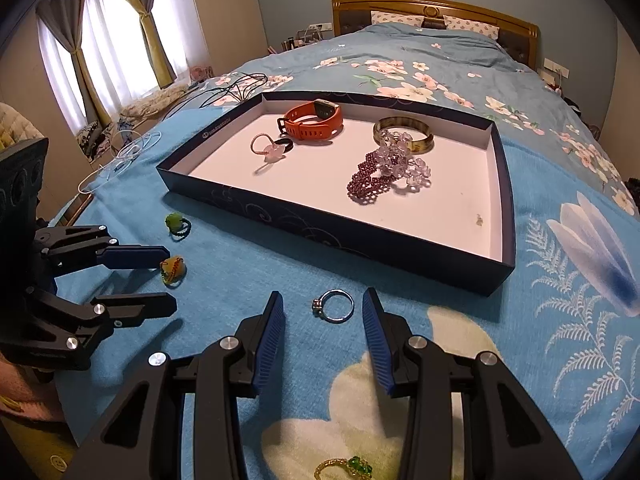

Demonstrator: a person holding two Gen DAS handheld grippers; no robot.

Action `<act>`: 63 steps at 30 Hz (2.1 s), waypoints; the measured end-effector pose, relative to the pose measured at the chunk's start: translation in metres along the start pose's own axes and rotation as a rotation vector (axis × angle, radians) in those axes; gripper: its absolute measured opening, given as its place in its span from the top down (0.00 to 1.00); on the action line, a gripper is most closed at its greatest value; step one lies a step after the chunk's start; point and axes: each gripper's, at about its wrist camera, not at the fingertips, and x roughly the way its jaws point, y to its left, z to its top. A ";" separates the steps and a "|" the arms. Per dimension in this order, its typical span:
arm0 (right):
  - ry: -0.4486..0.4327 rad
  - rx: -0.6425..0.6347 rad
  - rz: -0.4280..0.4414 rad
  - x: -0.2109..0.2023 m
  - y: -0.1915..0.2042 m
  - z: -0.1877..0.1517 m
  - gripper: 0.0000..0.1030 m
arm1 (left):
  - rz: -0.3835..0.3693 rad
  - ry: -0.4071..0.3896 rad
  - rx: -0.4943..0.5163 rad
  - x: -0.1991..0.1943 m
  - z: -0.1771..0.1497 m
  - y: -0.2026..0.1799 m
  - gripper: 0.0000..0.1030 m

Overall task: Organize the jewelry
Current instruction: 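Grasp the silver ring with the right tool while the left tool grasps the yellow ball hair tie, then carry the silver ring and yellow hair tie into the tray with both tools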

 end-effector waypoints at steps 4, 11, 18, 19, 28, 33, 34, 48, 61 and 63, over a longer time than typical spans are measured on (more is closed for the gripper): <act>0.003 -0.019 -0.026 0.002 0.004 0.001 0.67 | 0.008 0.002 -0.012 0.001 0.001 0.001 0.64; 0.005 -0.037 -0.041 0.003 0.006 0.002 0.80 | 0.030 0.005 -0.030 0.003 0.005 0.005 0.80; -0.005 -0.037 -0.042 0.001 0.005 0.001 0.81 | 0.037 0.002 -0.036 0.003 0.005 0.007 0.85; -0.008 -0.036 -0.042 0.000 0.006 0.001 0.81 | 0.038 0.001 -0.035 0.003 0.005 0.007 0.85; -0.040 -0.015 -0.017 -0.009 0.004 -0.001 0.81 | 0.044 -0.021 -0.037 -0.001 0.005 0.006 0.85; -0.060 0.007 -0.003 -0.015 0.000 -0.001 0.81 | 0.042 -0.041 -0.033 -0.006 0.006 0.005 0.85; -0.064 0.010 -0.002 -0.016 0.000 -0.001 0.81 | 0.042 -0.044 -0.032 -0.007 0.006 0.005 0.85; -0.138 0.042 0.027 -0.034 -0.003 0.003 0.81 | 0.028 -0.100 -0.029 -0.023 0.013 0.001 0.85; -0.206 0.051 0.030 -0.048 -0.002 0.011 0.81 | 0.036 -0.160 -0.029 -0.033 0.028 0.004 0.85; -0.214 0.053 0.028 -0.049 -0.003 0.012 0.81 | 0.038 -0.168 -0.031 -0.034 0.030 0.004 0.85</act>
